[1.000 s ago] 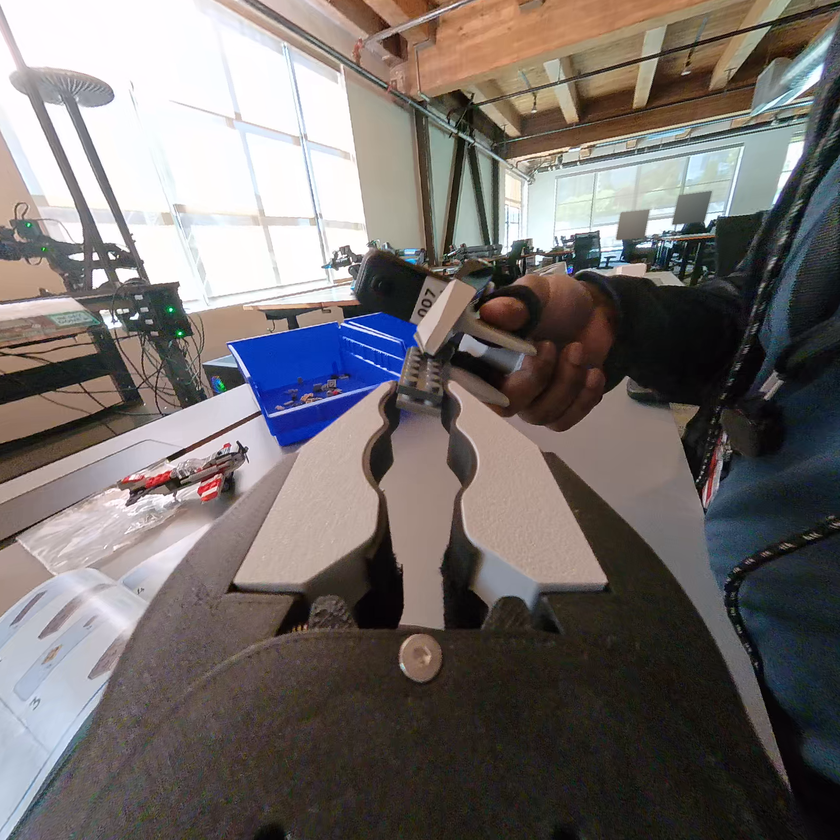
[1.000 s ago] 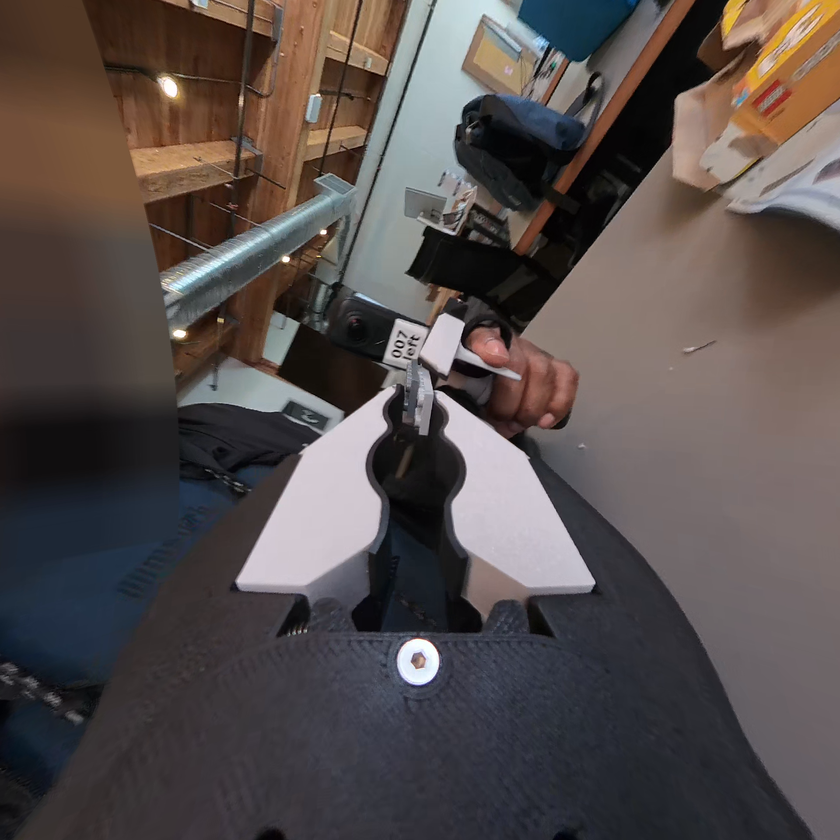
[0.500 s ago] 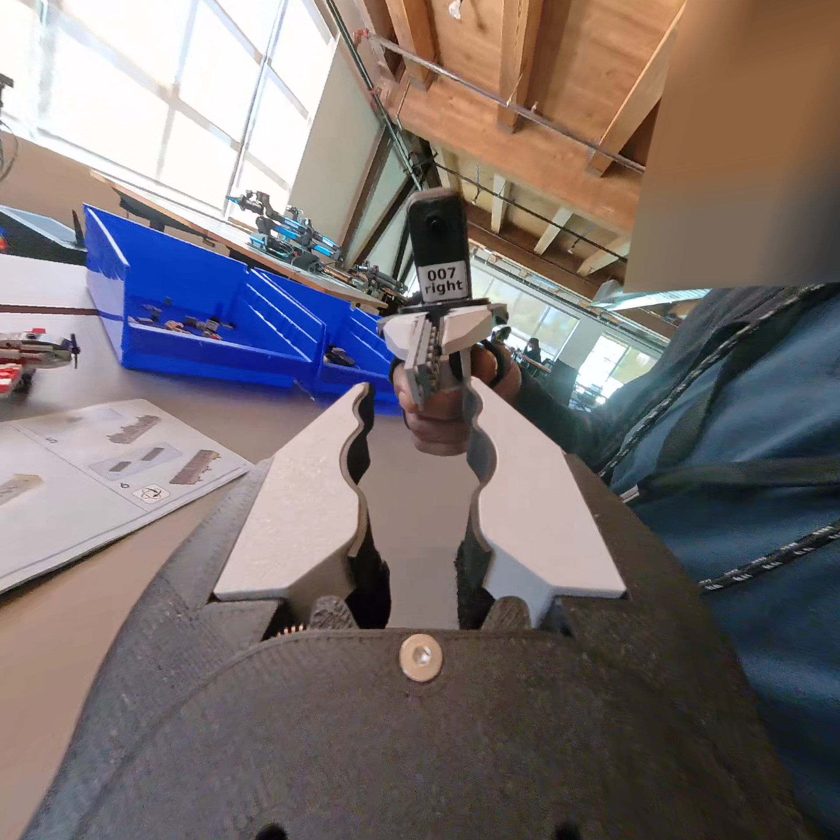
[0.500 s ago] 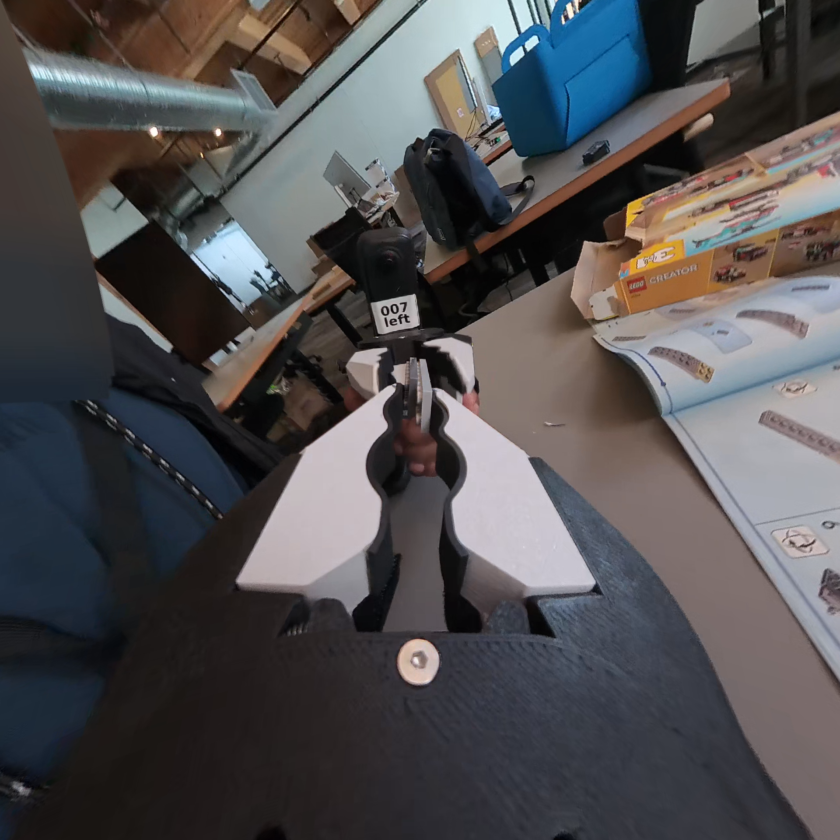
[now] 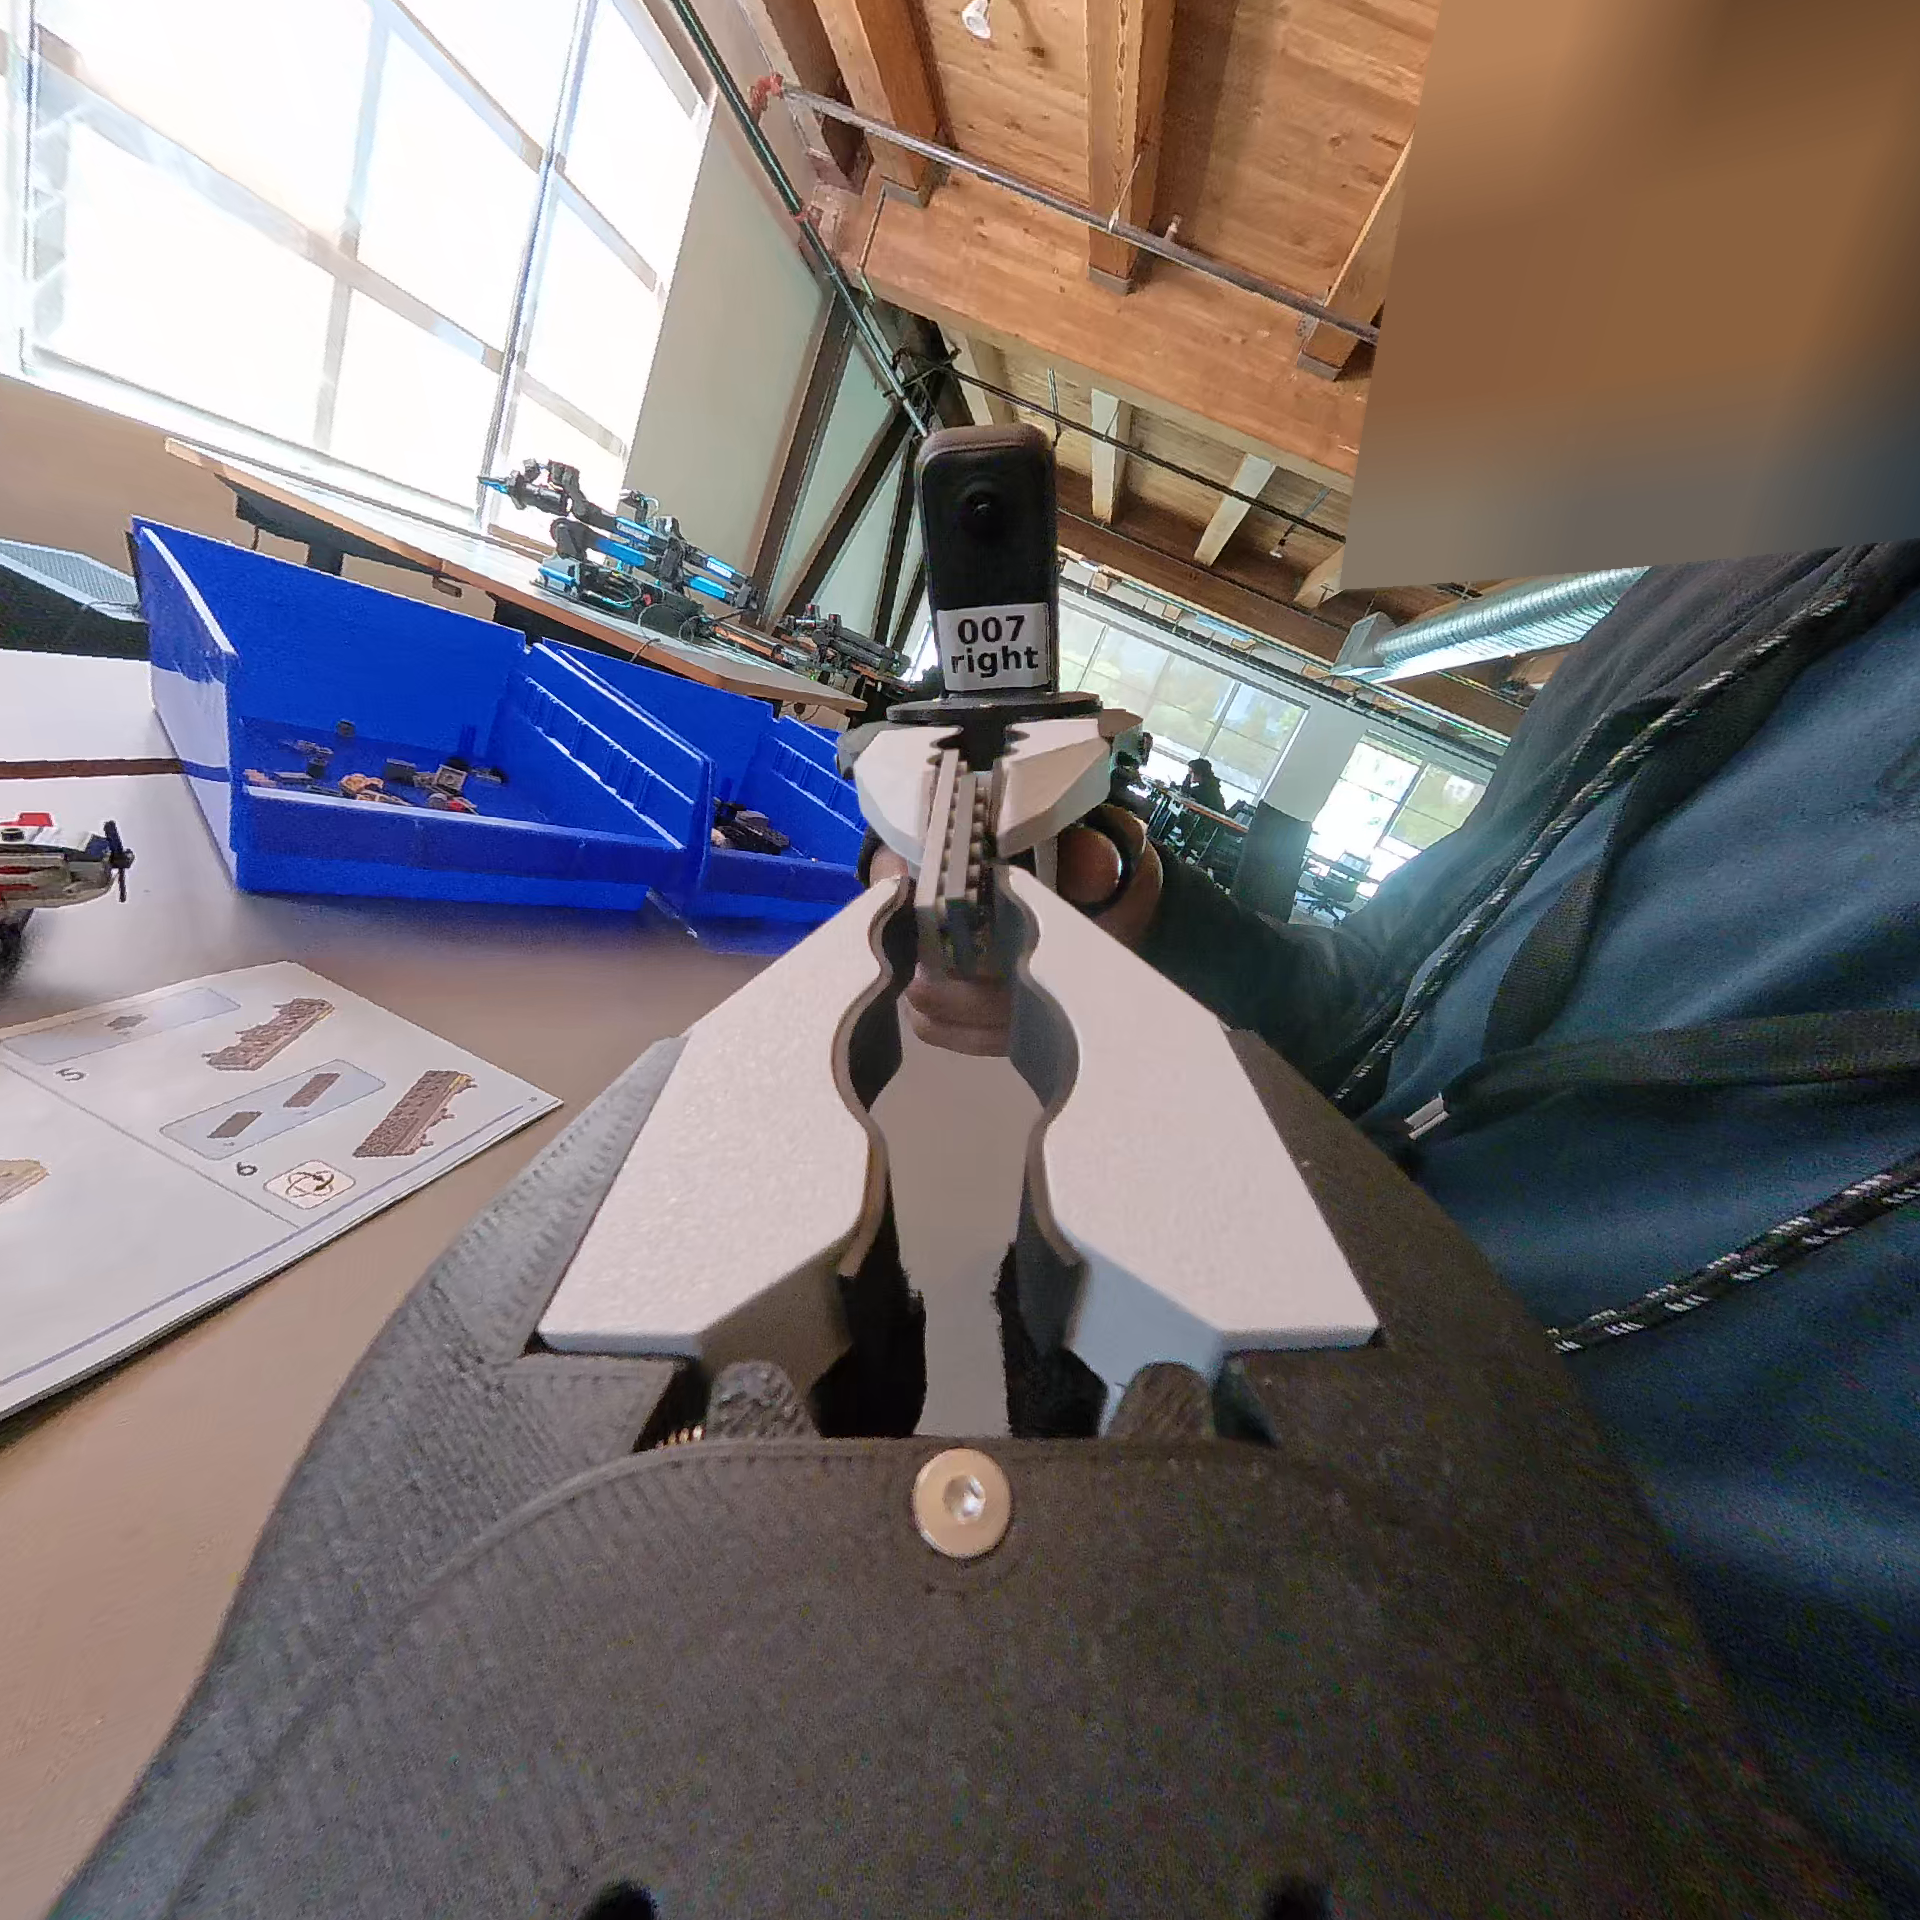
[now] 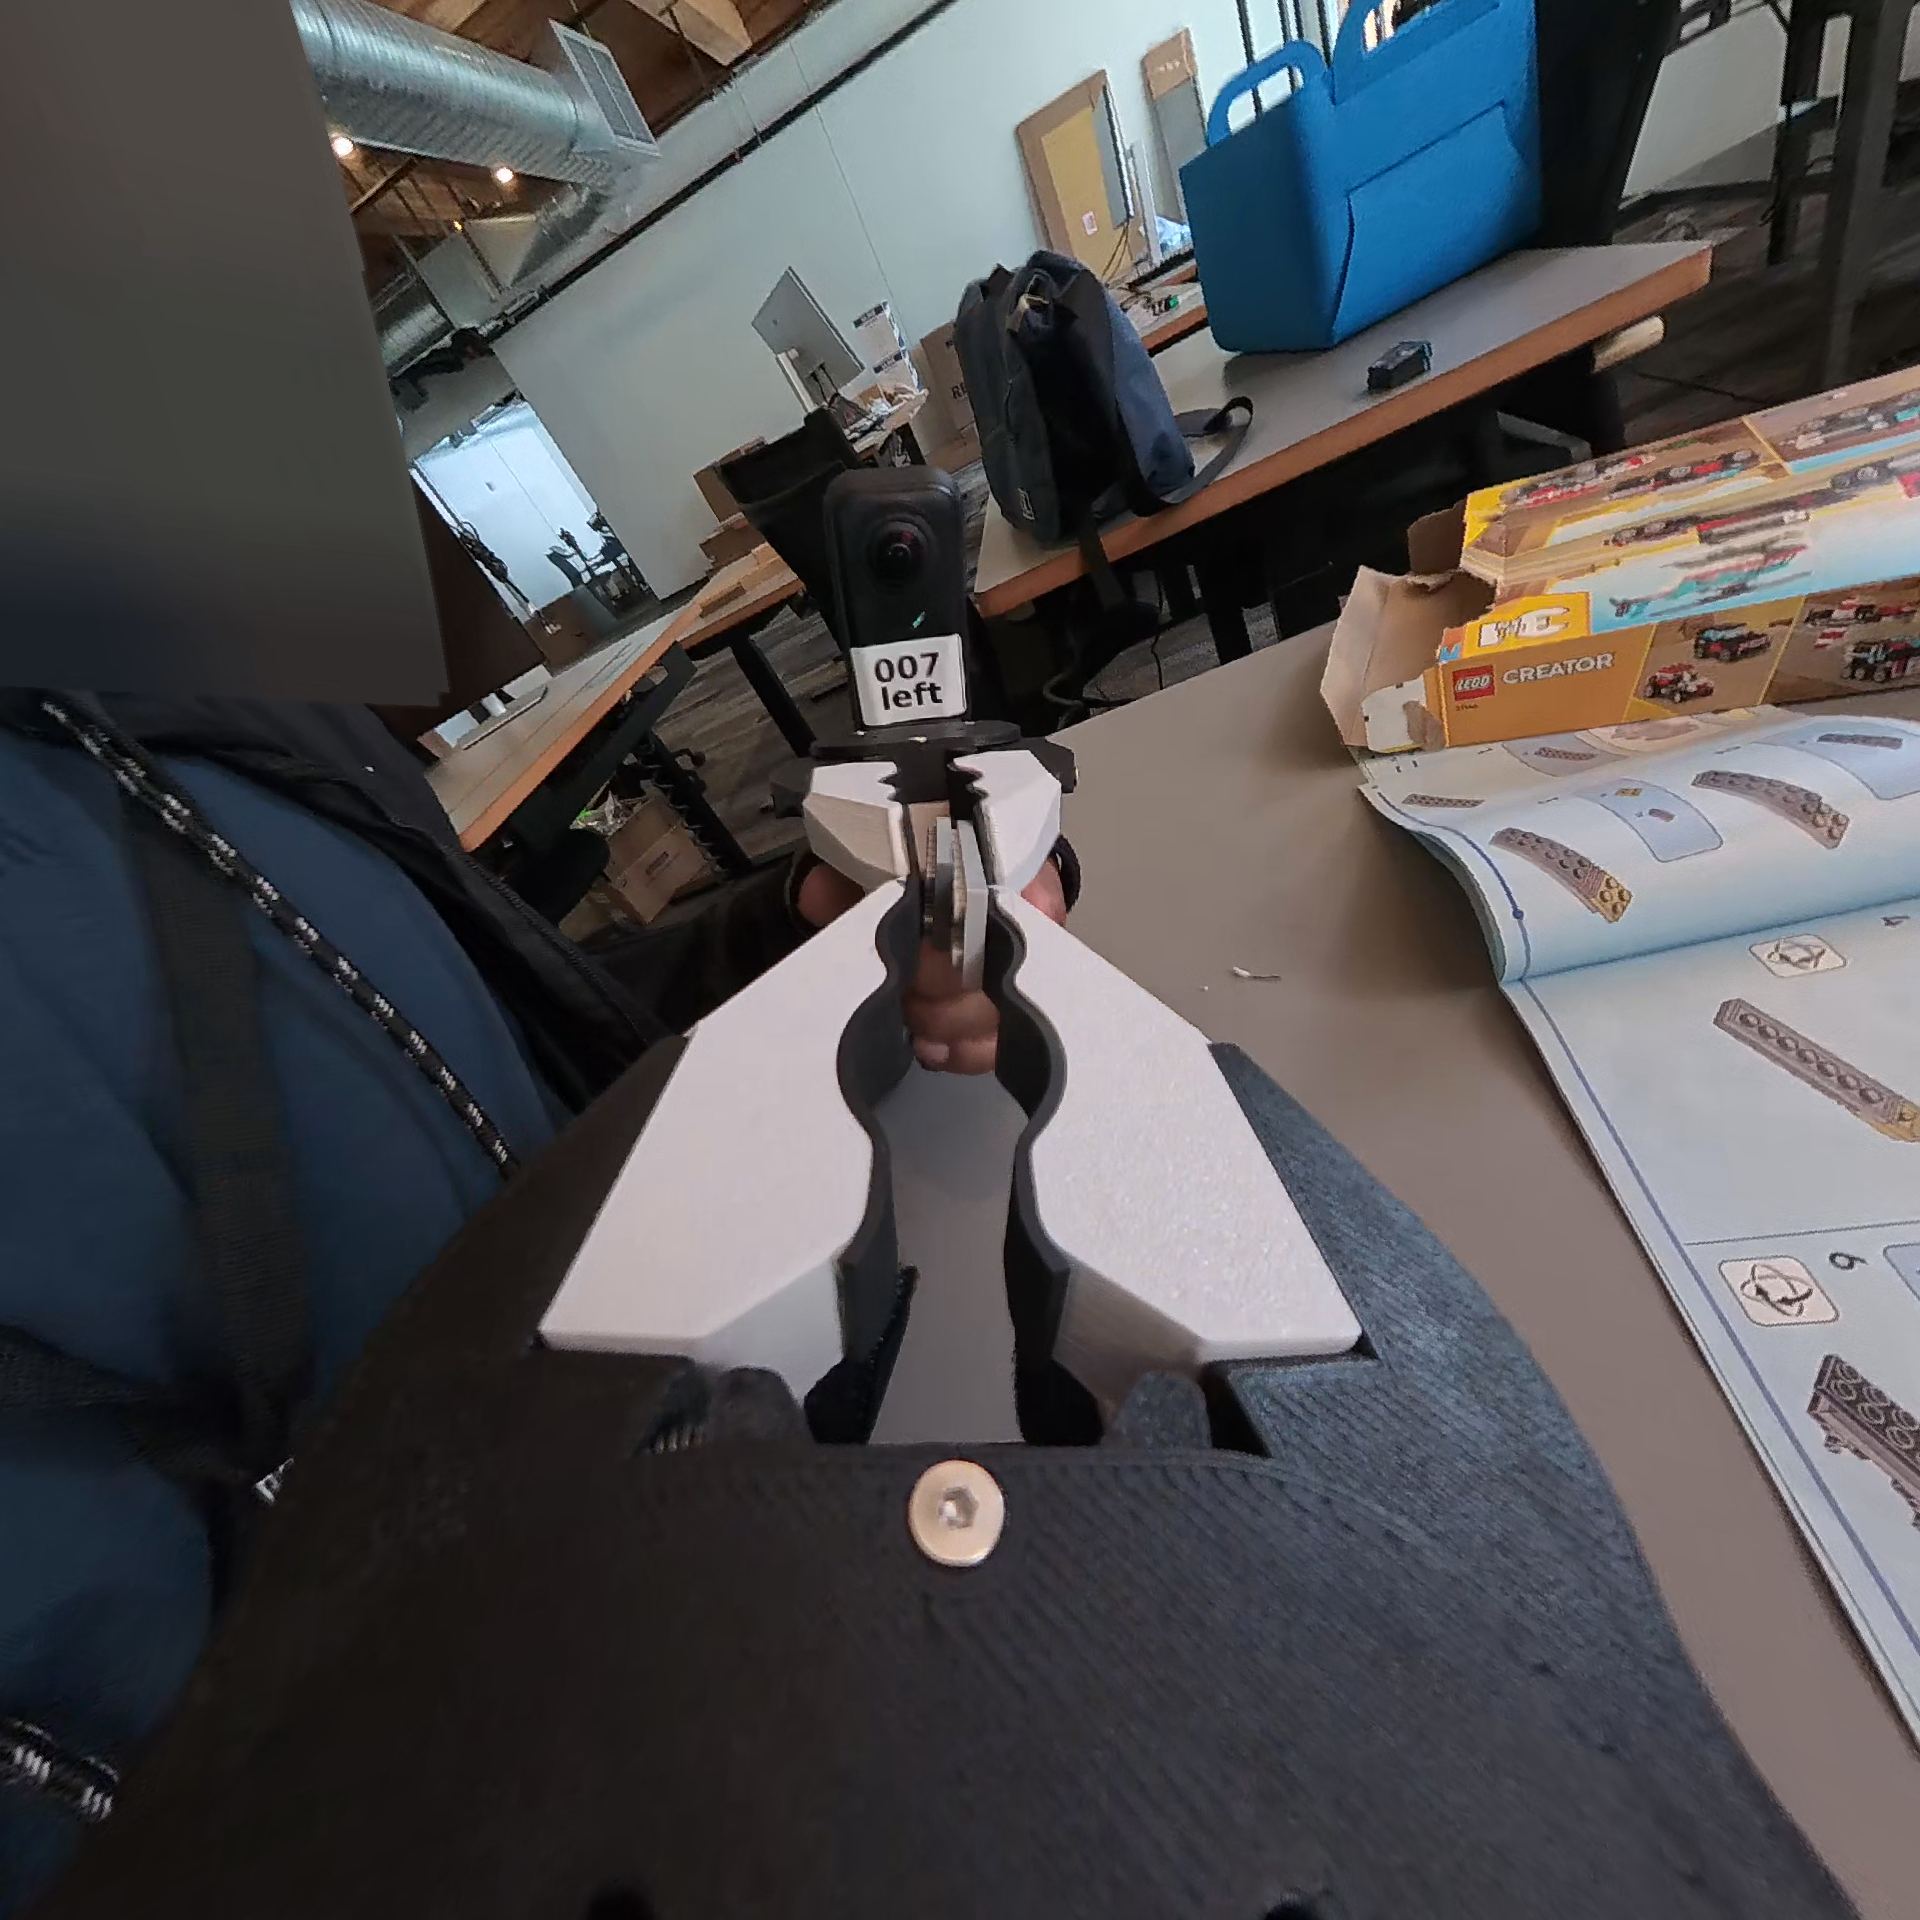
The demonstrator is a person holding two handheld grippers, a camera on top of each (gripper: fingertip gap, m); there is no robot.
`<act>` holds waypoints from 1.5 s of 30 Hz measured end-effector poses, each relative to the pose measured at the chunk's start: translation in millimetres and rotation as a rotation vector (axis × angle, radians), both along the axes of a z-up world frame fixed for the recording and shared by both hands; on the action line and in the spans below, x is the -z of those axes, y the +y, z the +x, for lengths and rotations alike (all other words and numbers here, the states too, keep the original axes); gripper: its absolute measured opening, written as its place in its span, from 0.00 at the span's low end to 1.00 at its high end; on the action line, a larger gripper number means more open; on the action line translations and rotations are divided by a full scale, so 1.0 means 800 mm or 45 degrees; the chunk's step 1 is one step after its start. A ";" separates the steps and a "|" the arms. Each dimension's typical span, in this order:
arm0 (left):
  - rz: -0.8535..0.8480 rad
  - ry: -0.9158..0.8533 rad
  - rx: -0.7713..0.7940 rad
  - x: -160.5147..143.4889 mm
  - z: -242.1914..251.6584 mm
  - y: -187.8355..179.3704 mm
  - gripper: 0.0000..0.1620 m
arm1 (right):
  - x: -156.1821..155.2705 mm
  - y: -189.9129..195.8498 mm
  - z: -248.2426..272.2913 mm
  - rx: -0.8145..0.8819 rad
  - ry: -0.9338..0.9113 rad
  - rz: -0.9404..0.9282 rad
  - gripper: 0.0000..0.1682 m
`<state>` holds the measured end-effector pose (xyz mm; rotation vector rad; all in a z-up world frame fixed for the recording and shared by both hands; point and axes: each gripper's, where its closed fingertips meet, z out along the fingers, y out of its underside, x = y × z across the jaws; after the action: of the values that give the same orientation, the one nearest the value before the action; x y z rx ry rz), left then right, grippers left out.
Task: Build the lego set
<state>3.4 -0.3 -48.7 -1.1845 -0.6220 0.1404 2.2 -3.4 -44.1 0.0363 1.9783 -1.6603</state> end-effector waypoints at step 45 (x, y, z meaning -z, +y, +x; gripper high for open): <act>-0.126 0.223 -0.025 -0.011 0.017 0.008 0.05 | -0.027 0.013 0.011 -0.069 0.034 -0.130 0.09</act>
<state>16.7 6.4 -39.8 -1.2464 -0.4768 0.2915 10.7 7.1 -22.2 -0.0774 1.8937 -1.7326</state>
